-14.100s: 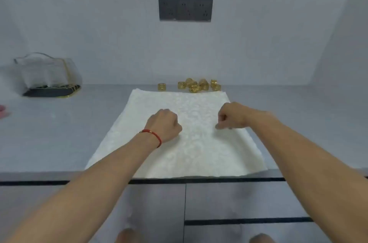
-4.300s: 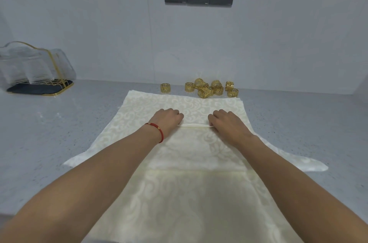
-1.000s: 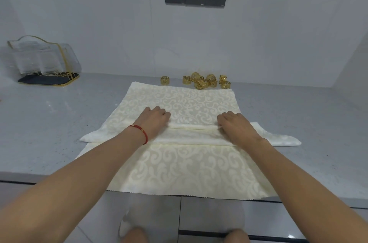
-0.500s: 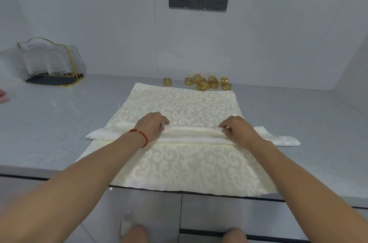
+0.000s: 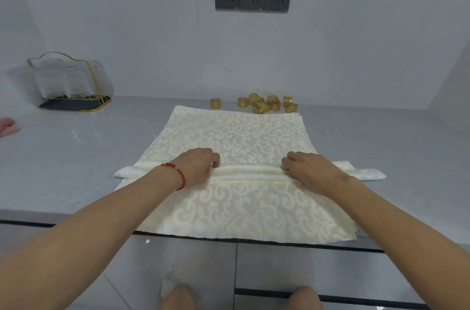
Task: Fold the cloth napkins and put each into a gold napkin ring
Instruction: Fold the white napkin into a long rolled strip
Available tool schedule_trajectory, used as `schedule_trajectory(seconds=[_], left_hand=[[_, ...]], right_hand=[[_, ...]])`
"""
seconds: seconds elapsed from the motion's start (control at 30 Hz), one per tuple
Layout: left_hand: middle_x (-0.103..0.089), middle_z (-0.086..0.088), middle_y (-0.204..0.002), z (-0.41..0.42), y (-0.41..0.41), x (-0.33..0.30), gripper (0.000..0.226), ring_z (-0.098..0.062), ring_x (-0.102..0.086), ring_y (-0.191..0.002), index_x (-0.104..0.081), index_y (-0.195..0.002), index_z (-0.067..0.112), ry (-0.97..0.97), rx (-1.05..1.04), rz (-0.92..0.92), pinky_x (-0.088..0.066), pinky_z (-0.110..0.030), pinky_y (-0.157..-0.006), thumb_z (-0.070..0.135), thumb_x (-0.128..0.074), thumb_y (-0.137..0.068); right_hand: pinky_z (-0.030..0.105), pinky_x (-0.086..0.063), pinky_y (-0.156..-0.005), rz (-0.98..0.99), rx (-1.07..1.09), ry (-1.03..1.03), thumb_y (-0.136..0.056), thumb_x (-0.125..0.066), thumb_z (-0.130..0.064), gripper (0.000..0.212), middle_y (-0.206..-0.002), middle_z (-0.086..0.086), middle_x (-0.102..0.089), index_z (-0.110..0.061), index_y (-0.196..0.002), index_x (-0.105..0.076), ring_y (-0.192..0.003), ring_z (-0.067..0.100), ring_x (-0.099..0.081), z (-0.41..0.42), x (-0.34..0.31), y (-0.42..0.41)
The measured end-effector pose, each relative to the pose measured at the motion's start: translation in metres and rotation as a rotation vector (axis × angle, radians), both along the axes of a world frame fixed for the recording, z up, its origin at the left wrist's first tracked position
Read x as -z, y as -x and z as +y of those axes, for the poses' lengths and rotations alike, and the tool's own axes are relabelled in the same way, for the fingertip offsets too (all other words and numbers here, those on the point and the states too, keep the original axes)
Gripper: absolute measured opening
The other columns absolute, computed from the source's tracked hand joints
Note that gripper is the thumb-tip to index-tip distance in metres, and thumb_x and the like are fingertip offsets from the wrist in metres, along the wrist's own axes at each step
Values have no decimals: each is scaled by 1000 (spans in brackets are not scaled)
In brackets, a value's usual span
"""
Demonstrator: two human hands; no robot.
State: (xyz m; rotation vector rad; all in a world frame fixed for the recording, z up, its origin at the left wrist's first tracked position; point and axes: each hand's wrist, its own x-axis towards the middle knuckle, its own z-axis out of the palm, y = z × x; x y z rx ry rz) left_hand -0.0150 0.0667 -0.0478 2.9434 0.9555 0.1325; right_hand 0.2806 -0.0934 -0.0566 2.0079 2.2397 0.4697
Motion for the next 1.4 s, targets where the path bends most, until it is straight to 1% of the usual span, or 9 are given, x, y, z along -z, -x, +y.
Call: schedule_trajectory(seconds=[0.2, 0.4, 0.6, 0.8, 1.03, 1.13, 1.23, 1.3, 1.4], left_hand=[[-57, 3, -100, 4, 1, 6, 32, -16, -58, -94, -65, -123, 26, 170, -158, -186, -50, -34, -88, 14, -62, -94], [-56, 8, -101, -19, -1, 8, 26, -17, -47, -100, -59, -103, 23, -222, -69, -33, -33, -34, -80, 1, -54, -91], [-54, 2, -104, -39, 6, 17, 36, -22, -52, -93, -55, -110, 19, -302, -38, 50, -35, -33, -70, -4, -49, -83], [-48, 4, -83, -62, 18, 33, 28, -21, -47, -74, -57, -118, 23, -230, -46, -209, -45, -35, -57, 28, -40, -96], [-54, -4, -110, -77, 14, 49, 52, -26, -47, -91, -56, -133, 25, -281, -152, -187, -49, -36, -70, 49, -27, -97], [-55, -9, -123, -78, 16, 48, 55, -28, -49, -96, -57, -134, 23, -267, -156, -178, -52, -38, -73, 47, -25, -97], [-60, -7, -127, -79, 15, 40, 59, -30, -50, -98, -53, -140, 22, -233, -133, -120, -52, -40, -82, 45, -16, -99], [-62, -1, -115, -82, 13, 32, 55, -28, -47, -100, -49, -140, 22, -191, -129, -68, -46, -36, -87, 43, -14, -103], [-55, -2, -90, -79, 6, 14, 36, -25, -49, -91, -56, -119, 15, -128, -261, -76, -42, -35, -74, 33, -27, -107]], right_hand=[[35, -49, -77, 371, 144, -79, -98, -55, -8, 26, -106, -2, -61, -22, -116, -67, -96, 21, -59, 6, 6, -2], [34, -43, -70, 187, 77, -86, -98, -53, -10, 12, -99, -3, -58, -19, -105, -53, -85, 19, -55, -7, 0, 10], [29, -32, -47, -8, -60, -163, -57, -79, 9, 41, -75, -2, -51, -16, -83, -59, -57, 18, -47, -30, 7, 19], [31, -49, -60, 188, 85, -155, -98, -55, -12, 11, -91, -8, -52, -21, -101, -62, -78, 14, -51, -47, 22, 23], [32, -42, -66, 39, 193, -87, -100, -42, -31, 28, -104, -3, -62, -18, -100, -67, -95, 19, -59, -33, -21, 54], [37, -49, -89, 272, 234, -188, -104, -41, -48, 44, -128, 2, -64, -19, -126, -64, -118, 23, -59, 7, -27, 76], [51, -10, -126, 478, 215, 3, -104, -25, -61, 64, -169, 0, -23, -27, -158, -32, -156, 21, -17, 40, -7, 99], [55, 11, -125, 466, 195, 124, -103, -11, -66, 69, -172, -6, 5, -33, -164, -9, -158, 17, 12, 48, 11, 104], [56, 17, -122, 423, 189, 172, -101, -2, -67, 70, -170, -7, 16, -35, -163, 6, -154, 18, 26, 47, 31, 102]])
